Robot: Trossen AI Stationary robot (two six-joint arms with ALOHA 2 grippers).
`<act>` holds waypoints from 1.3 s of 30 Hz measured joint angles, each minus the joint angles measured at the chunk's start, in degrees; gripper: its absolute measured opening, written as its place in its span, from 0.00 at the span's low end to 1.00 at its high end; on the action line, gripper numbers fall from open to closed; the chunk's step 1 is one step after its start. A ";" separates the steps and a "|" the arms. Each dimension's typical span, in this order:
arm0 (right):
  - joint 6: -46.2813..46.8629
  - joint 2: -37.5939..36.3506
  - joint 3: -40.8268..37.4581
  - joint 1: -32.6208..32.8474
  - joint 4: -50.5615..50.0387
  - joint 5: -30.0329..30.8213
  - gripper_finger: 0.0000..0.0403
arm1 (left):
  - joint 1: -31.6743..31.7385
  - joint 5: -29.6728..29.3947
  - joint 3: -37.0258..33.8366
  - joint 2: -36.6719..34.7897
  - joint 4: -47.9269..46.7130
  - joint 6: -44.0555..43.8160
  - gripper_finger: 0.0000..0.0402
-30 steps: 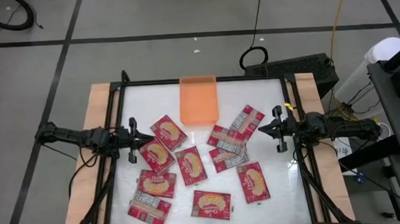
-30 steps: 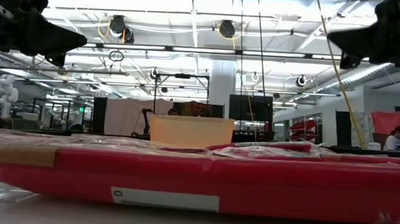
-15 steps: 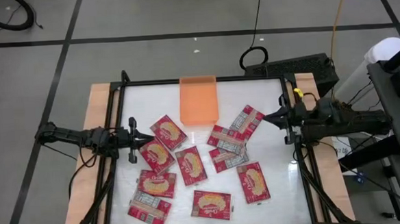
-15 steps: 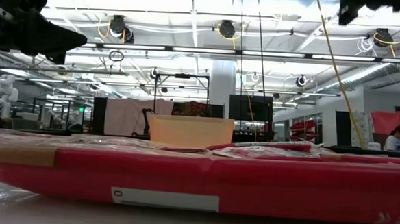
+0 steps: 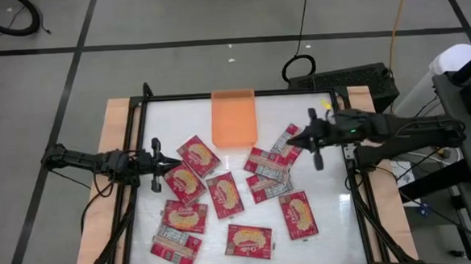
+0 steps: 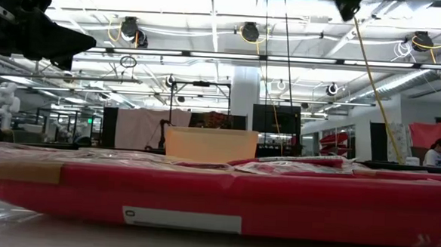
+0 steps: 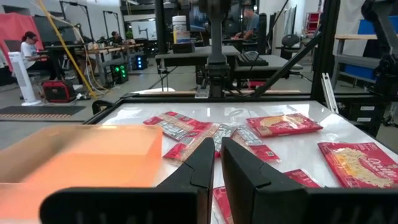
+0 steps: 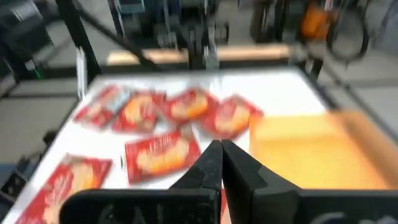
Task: Sort popcorn bags into baskets
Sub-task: Put the red popcorn bag into the orange bin
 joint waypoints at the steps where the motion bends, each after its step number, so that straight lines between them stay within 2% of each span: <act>1: 0.75 1.29 0.35 0.00 -1.16 -0.01 0.00 | 0.00 0.00 0.00 0.01 0.00 0.02 0.09; 9: 6.09 7.77 -0.13 0.02 -10.06 -0.05 0.00 | 0.01 0.02 0.00 0.01 -0.02 0.02 0.09; 13: 7.33 9.53 -2.87 0.04 -10.57 -0.28 0.04 | 0.02 0.02 0.00 0.01 0.00 0.02 0.09; 22: 0.45 11.58 -13.36 0.54 -7.60 0.05 0.30 | 0.01 0.04 0.00 0.01 -0.01 -2.08 0.09; 25: 0.06 12.58 -17.32 2.49 -4.57 2.28 0.40 | 0.00 0.04 0.00 0.01 -0.01 -2.88 0.09; 29: -5.55 14.59 -22.50 6.59 0.90 9.09 0.48 | 0.00 0.04 0.00 0.00 -0.01 -1.74 0.09; 34: -15.77 16.06 -26.30 10.62 11.34 15.80 0.52 | 0.01 0.04 0.00 0.01 -0.02 -1.81 0.09; 39: -24.12 18.15 -27.98 11.75 14.55 16.00 0.50 | 0.02 0.04 0.02 0.01 -0.02 -1.69 0.09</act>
